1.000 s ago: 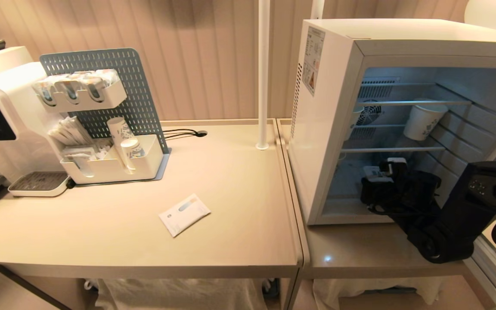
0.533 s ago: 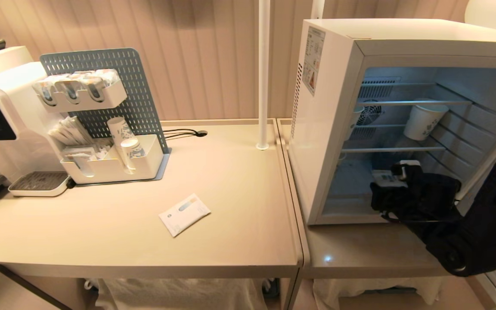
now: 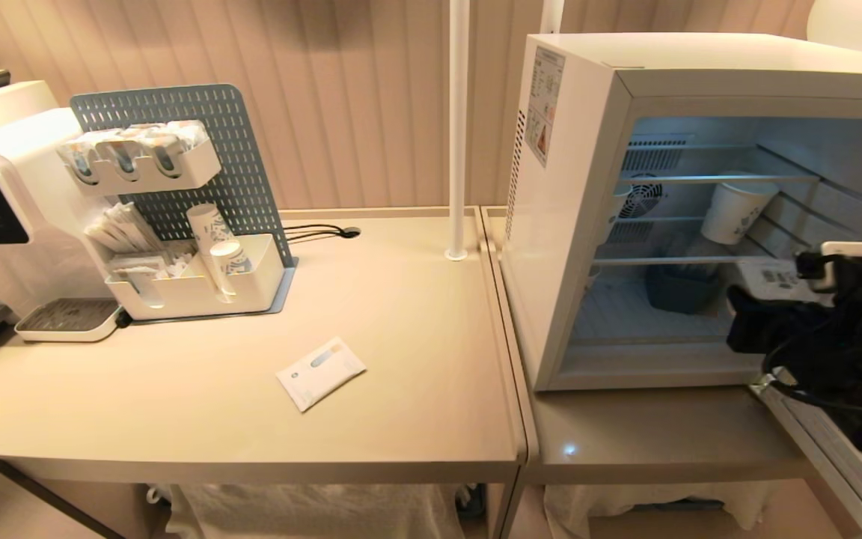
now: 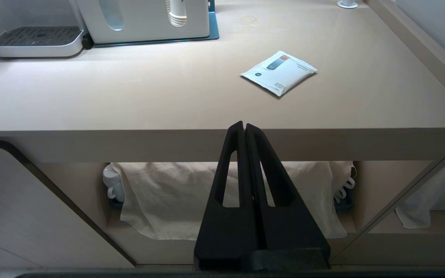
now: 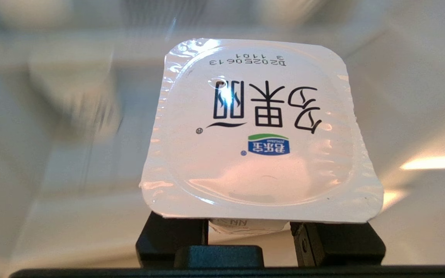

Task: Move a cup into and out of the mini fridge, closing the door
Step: Take the yoghurt out of the freezer, then place the yoghurt on the table

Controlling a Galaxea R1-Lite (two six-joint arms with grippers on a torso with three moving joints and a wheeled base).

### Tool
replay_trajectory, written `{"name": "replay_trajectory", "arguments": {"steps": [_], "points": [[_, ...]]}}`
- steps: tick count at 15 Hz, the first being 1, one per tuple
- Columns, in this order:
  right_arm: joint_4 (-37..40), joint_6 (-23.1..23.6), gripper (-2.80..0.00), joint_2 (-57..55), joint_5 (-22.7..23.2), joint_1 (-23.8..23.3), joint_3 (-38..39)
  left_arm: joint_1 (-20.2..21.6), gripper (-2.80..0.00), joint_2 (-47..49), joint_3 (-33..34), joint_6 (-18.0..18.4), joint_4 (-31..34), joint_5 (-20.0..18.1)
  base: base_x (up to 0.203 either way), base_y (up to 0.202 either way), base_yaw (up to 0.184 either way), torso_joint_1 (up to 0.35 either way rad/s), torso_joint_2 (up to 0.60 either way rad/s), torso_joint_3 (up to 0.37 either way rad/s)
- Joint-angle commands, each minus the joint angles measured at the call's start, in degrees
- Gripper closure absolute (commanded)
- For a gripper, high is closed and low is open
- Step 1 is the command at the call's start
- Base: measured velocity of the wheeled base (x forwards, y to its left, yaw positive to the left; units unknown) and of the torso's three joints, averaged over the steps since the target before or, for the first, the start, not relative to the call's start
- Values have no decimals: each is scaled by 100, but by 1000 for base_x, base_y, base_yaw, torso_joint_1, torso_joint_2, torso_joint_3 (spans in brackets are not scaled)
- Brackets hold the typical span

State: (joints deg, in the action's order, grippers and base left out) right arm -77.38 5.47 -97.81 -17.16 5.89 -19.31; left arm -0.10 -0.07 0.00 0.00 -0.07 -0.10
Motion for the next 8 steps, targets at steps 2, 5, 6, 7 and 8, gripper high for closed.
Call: {"name": "replay_trajectory", "arguments": {"steps": [2, 5, 6, 7, 8], "points": [[247, 298, 0, 2172, -268, 97, 381, 1, 0, 7, 0, 0, -1, 1, 0, 0, 0, 0, 0, 0], [1754, 463, 0, 4296, -434, 180, 416, 1, 0, 7, 0, 9, -1, 1, 0, 0, 0, 0, 0, 0], [2567, 470, 0, 5026, -578, 194, 323, 1, 0, 7, 0, 9, -1, 1, 0, 0, 0, 0, 0, 0], [3363, 465, 0, 5680, -760, 205, 206, 1, 0, 7, 0, 9, -1, 1, 0, 0, 0, 0, 0, 0], [4167, 454, 0, 6314, -943, 205, 83, 1, 0, 7, 0, 9, -1, 1, 0, 0, 0, 0, 0, 0]]}}
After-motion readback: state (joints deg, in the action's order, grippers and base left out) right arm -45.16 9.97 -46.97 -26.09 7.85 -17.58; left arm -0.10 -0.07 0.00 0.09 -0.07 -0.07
